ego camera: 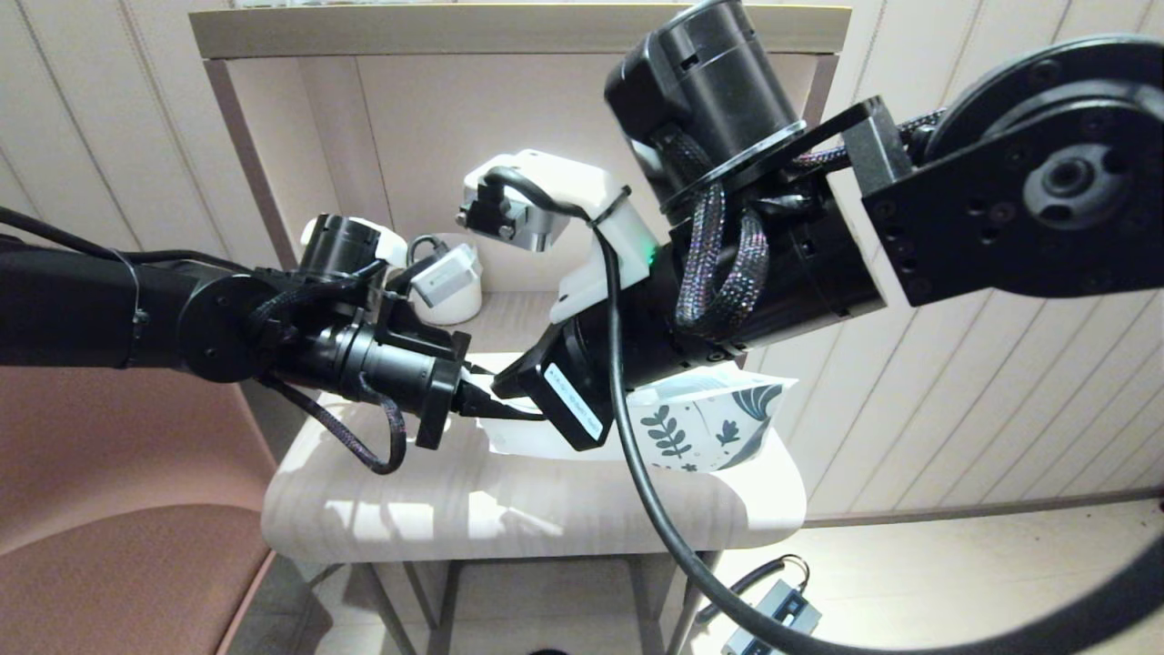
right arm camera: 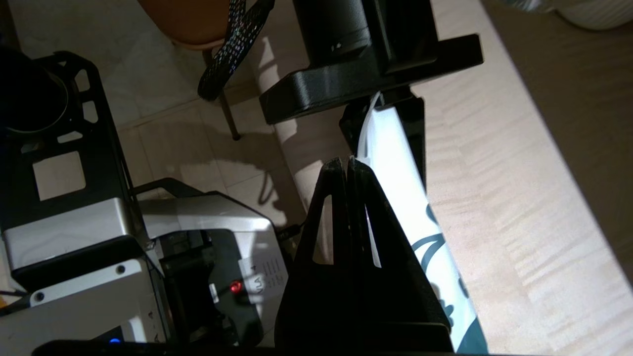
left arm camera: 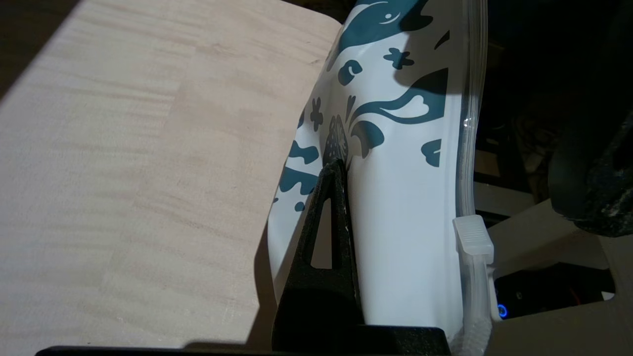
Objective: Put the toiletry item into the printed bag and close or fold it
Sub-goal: Close the strorage bag and place it on the desk
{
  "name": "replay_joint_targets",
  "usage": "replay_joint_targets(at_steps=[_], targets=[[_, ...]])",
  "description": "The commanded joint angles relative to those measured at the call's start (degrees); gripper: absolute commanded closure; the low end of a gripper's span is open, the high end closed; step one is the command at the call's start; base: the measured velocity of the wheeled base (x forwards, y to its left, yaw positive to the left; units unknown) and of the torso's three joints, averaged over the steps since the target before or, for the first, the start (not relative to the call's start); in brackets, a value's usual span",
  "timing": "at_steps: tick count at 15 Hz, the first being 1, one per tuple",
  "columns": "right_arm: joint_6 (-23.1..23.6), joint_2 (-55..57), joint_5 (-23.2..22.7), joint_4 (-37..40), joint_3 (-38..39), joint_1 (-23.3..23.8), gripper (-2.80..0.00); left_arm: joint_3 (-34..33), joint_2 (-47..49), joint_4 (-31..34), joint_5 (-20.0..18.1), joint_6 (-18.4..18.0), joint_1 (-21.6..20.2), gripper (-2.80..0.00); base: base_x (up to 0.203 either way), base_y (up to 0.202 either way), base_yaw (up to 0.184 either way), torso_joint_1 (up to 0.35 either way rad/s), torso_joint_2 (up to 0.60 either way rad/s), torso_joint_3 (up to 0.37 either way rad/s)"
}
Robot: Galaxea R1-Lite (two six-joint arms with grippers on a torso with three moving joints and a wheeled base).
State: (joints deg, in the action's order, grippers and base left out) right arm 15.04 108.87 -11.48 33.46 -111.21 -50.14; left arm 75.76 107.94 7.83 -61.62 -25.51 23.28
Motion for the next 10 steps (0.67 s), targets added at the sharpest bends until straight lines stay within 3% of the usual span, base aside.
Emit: replay_joint_targets(at_steps=[1,2,3,10], targets=[[0.07,-0.15,0.01,0.07,0.05,0.13,0.00,0.00,-0.01,0.08,-0.34,-0.06,0.01,0.00,0.000,0.000,0.000,0.000,0.00,0.000],[0.29,-0.22,0.12,-0.05,1.02,0.08,0.00,0.00,0.08,0.08,-0.34,-0.15,0.01,0.00,0.000,0.000,0.000,0.000,0.00,0.000],[0.32,-0.24,0.13,-0.13,1.34,-0.05,-2.80,-0.09,-0.01,0.08,-0.34,-0.15,0.01,0.00,0.000,0.000,0.000,0.000,0.00,0.000],[0.07,1.48,0.15,-0.22,1.22,0.31,-2.80,-0.35,-0.31,0.00,-0.34,-0.24,0.01,0.00,0.000,0.000,0.000,0.000,0.00,0.000]])
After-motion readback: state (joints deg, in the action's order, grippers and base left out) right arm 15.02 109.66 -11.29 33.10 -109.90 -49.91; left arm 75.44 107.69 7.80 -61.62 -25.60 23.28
